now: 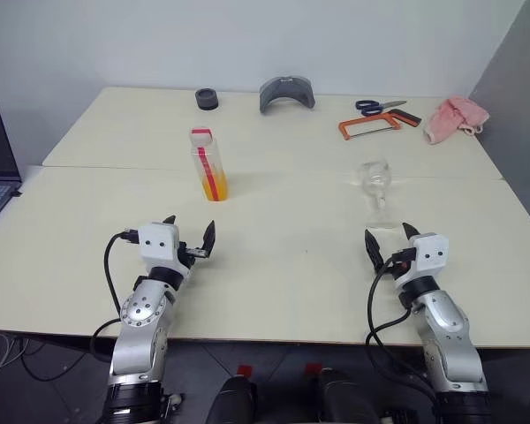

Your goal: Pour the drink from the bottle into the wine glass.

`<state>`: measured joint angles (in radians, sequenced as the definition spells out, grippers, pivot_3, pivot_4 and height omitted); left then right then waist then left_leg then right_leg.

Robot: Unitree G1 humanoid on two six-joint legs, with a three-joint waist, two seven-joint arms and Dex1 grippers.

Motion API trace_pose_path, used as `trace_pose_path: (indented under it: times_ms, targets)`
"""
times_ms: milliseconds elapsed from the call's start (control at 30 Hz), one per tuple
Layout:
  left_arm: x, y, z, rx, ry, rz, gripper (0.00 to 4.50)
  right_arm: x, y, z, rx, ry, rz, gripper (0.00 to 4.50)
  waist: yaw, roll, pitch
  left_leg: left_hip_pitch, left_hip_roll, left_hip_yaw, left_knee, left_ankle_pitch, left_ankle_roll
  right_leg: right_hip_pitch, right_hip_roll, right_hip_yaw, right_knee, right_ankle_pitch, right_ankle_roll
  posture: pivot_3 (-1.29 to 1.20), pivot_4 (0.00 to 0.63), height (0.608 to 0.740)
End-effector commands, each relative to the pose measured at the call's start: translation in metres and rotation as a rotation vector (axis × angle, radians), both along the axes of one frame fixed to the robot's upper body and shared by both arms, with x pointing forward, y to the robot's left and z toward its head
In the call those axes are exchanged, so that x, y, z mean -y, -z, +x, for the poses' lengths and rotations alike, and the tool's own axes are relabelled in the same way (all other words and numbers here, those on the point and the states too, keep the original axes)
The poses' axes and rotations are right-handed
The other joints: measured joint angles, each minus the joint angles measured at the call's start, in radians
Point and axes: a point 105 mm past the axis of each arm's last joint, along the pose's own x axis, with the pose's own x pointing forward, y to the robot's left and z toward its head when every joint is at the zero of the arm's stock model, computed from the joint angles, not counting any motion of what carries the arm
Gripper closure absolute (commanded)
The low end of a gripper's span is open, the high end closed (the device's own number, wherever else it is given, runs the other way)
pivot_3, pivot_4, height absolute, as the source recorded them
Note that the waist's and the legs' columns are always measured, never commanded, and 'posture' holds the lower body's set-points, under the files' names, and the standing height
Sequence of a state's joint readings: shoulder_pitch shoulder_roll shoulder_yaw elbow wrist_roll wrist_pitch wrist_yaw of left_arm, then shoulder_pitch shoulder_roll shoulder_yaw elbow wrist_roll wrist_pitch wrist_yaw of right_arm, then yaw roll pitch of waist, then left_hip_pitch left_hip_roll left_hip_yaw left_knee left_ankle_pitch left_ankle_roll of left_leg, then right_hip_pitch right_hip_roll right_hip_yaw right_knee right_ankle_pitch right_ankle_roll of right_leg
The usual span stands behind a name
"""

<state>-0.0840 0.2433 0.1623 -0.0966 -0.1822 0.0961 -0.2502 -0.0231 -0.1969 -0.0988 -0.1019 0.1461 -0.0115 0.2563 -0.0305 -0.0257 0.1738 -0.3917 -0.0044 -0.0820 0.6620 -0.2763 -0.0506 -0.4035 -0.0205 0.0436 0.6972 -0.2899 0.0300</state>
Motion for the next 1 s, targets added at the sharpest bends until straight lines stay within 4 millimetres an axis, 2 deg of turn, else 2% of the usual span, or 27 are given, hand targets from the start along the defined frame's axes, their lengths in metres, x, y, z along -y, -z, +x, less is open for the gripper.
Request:
trace_pose_path:
  times_ms: [33, 567, 1000]
  targets:
    - [0.006, -0.013, -0.002, 0.066, 0.034, 0.002, 0.02, 0.005, -0.010, 0.000, 0.036, 0.008, -0.005, 0.00, 0.000, 0.000, 0.000, 0.000, 0.000, 0.000, 0.000, 0.000, 0.000, 0.000, 0.000, 0.000, 0.000, 0.000, 0.000, 0.00, 0.150, 0.740]
    - [0.008, -0.022, -0.006, 0.142, 0.035, 0.045, 0.02, 0.003, -0.008, 0.001, 0.025, -0.007, -0.007, 0.00, 0.000, 0.000, 0.000, 0.000, 0.000, 0.001, 0.000, 0.000, 0.000, 0.000, 0.000, 0.000, 0.000, 0.000, 0.000, 0.00, 0.150, 0.740]
    - [0.013, -0.024, -0.008, 0.146, 0.085, -0.031, 0.02, 0.003, -0.009, 0.001, 0.029, -0.006, -0.005, 0.00, 0.000, 0.000, 0.000, 0.000, 0.000, 0.000, 0.000, 0.000, 0.000, 0.000, 0.000, 0.000, 0.000, 0.000, 0.000, 0.00, 0.150, 0.740]
